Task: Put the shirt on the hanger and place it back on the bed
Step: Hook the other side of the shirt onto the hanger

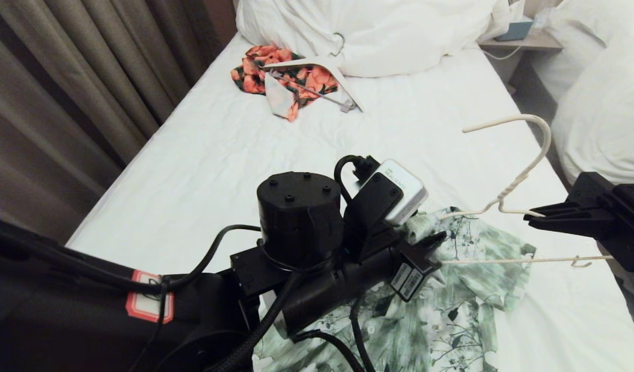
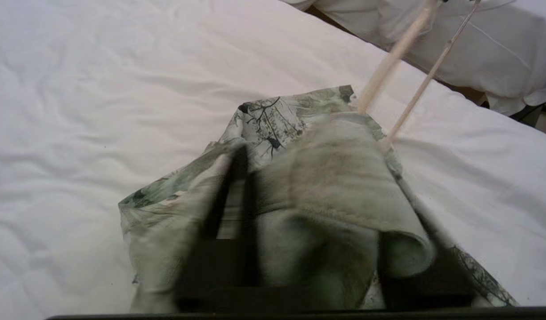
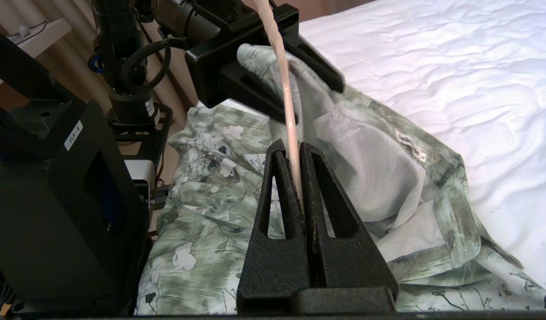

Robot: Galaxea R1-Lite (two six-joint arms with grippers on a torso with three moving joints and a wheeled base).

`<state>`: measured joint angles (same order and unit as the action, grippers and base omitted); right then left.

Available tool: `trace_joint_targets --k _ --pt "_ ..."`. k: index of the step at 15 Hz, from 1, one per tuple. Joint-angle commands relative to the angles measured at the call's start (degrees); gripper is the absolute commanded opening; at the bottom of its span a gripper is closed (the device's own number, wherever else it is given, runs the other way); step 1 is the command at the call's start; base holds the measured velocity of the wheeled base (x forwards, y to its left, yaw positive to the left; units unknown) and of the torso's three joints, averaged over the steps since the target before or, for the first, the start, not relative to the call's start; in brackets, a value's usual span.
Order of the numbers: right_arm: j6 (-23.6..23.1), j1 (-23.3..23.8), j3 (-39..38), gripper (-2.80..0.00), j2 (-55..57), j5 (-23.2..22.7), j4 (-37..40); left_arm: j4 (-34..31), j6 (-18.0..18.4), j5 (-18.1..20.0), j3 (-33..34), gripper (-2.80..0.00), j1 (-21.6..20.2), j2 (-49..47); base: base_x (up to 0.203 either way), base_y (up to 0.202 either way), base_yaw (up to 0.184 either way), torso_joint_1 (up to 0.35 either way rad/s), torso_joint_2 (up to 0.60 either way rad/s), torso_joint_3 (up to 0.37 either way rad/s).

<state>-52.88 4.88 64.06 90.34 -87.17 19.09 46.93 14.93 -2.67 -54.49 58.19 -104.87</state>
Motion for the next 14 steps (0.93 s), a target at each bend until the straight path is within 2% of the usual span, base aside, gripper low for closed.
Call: trace_joint_targets --k 1,12,13,14 --pt "-0.3 0.1 -0.1 -2.8 0.1 -0.5 0.1 0.3 0.1 -0.1 0.8 -2.8 0.0 0.8 0.0 0.0 0.0 0.0 0.0 0.0" --pt "-0.1 1.8 -1.9 -2.8 -1.6 -0.5 -0.4 0.3 0.2 -1.5 2.4 -2.8 -0.7 3.0 0.0 0.0 0.0 0.0 0.0 0.0" --pt "0.0 1.8 -2.3 0.0 -2.3 -0.5 -0.4 0.3 0.2 -1.5 2.4 -2.8 -0.7 3.1 0.0 0.0 0.0 0.0 0.0 0.0" --pt "-0.1 1.8 -2.9 0.0 -3.1 -0.5 -0.4 0.3 0.2 -1.5 2.4 -2.8 -0.7 3.1 0.0 0.0 0.0 0.0 0.0 0.0"
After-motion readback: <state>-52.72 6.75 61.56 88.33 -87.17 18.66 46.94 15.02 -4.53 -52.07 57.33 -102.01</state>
